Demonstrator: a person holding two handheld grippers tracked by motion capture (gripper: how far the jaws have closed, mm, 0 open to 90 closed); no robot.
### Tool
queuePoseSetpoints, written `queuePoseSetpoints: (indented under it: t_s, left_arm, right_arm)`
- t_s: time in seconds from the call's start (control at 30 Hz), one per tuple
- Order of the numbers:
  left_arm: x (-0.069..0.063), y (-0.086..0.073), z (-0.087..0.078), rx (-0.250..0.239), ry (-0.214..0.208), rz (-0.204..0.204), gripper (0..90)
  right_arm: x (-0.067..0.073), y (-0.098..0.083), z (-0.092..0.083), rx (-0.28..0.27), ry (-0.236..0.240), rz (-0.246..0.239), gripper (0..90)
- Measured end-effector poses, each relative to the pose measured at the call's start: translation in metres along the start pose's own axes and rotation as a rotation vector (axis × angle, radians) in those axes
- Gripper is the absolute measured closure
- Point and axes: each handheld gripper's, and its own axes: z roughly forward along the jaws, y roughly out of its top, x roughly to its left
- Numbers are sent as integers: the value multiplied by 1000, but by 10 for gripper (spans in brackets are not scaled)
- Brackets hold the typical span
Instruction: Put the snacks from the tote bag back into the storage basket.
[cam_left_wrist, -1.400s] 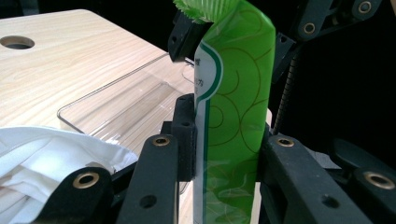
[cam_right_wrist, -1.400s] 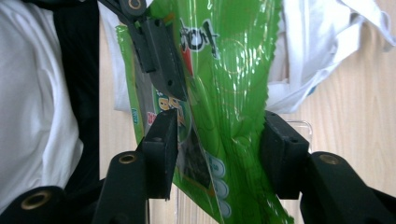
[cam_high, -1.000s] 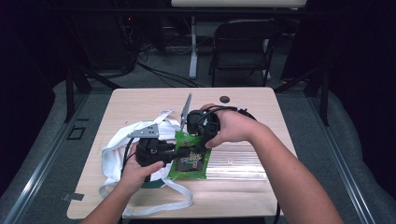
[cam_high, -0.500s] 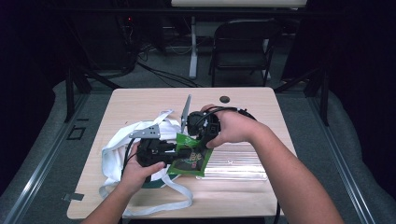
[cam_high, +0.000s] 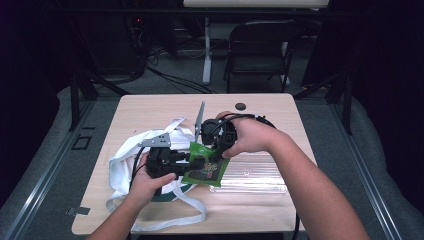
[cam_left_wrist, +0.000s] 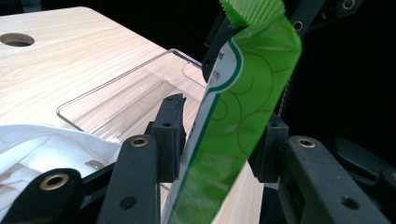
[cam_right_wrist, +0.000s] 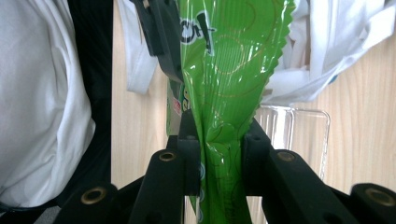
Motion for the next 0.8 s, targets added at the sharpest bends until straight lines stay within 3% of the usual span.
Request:
queuePoseSetpoints:
  t_s: [0.47, 0.8]
  left_arm:
    - [1, -1, 0, 0, 0, -2, 604]
    - [5, -2, -2, -10, 13, -15, 550]
  right_arm:
    - [0, -6, -8, 4, -15, 11, 753]
    - [-1, -11, -15, 13, -42, 19, 754]
